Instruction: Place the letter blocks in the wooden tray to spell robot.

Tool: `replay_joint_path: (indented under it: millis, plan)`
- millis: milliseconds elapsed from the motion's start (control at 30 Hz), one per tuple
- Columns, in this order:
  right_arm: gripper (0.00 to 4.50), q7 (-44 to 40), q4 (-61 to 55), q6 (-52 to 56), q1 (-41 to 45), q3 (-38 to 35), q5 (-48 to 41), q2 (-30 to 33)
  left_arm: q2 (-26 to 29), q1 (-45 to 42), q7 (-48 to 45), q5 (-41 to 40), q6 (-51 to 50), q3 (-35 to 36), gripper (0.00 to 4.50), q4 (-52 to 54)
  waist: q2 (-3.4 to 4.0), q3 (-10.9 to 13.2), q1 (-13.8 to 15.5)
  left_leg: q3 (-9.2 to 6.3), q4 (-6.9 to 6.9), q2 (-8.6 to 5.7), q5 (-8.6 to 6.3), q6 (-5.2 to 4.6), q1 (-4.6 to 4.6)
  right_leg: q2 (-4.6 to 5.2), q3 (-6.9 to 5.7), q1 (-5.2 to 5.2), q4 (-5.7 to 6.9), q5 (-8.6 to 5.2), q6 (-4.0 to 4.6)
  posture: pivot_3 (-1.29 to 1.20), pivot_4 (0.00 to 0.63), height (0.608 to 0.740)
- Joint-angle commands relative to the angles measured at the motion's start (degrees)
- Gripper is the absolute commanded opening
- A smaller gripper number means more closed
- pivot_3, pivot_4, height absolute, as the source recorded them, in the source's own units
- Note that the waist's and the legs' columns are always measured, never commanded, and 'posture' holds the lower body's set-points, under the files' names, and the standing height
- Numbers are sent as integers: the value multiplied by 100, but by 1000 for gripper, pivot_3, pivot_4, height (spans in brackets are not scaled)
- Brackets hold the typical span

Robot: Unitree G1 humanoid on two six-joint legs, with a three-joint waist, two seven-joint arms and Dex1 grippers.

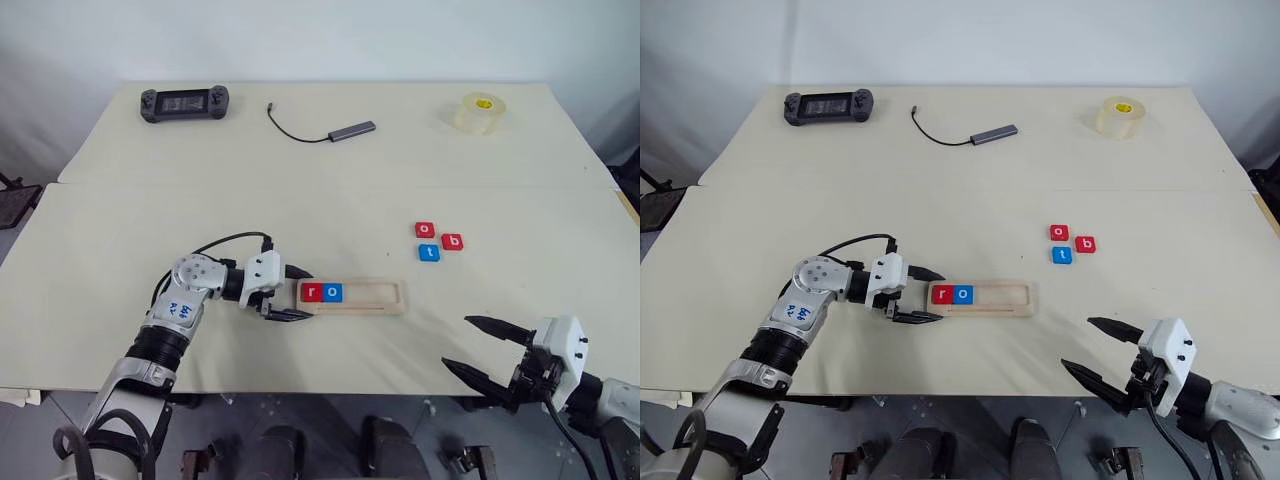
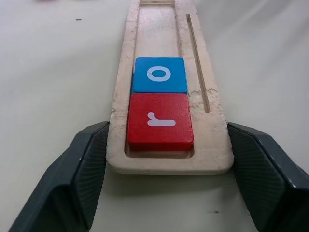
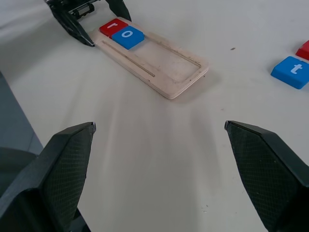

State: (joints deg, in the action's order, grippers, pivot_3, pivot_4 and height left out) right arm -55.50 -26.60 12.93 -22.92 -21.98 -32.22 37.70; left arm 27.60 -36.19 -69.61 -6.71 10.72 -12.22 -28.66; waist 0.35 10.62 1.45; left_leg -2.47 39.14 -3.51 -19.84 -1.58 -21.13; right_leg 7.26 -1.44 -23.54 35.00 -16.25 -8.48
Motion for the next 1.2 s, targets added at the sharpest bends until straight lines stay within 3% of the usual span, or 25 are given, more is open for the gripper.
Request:
replay_joint_path:
  millis: [33,233,367,567,800,1000,1200]
  plan:
    - [4500,291,-141,-410,-109,-386,1,-312,23,96,78,-116,102,222,4465,-54,0,0,0,0,0,0,0,0,0,0,0,0,0,0,0,0,150,740]
    - [4500,649,20,-782,-473,-793,99,-753,455,694,-400,-856,-147,782,4465,631,1,0,-21,1,-5,6,-1,2,-4,-2,5,-9,-1,0,1,0,150,740]
    - [4500,869,451,-1257,-670,-1110,223,-1062,990,1470,-514,-1444,139,1672,4465,1139,3,-1,-19,0,-4,4,-1,2,1,5,6,-4,-3,-1,1,0,150,740]
    - [4500,1454,384,-795,-177,-710,547,-926,1233,2394,-50,-2030,-1070,2180,4465,2174,8,-3,-31,0,-8,1,-2,2,9,19,19,0,-7,-2,5,0,150,740]
    - [4500,3059,216,2331,2466,-2,-62,-183,1123,3304,363,-2104,-1173,2497,4465,2972,13,-3,-140,-6,-6,15,4,17,7,28,29,-13,-3,-7,16,0,150,740]
    - [4500,3599,914,4679,4627,822,-47,493,930,3730,683,-2056,-1069,2534,4465,3398,15,-2,-144,-19,-6,14,2,21,-9,27,23,-20,-3,-14,28,0,150,740]
    - [4500,3662,1427,5665,5552,1389,123,508,784,3821,927,-1957,-964,2485,4465,3552,13,-2,-127,-29,-13,16,-1,19,-17,25,20,-18,-2,-14,28,0,150,740]
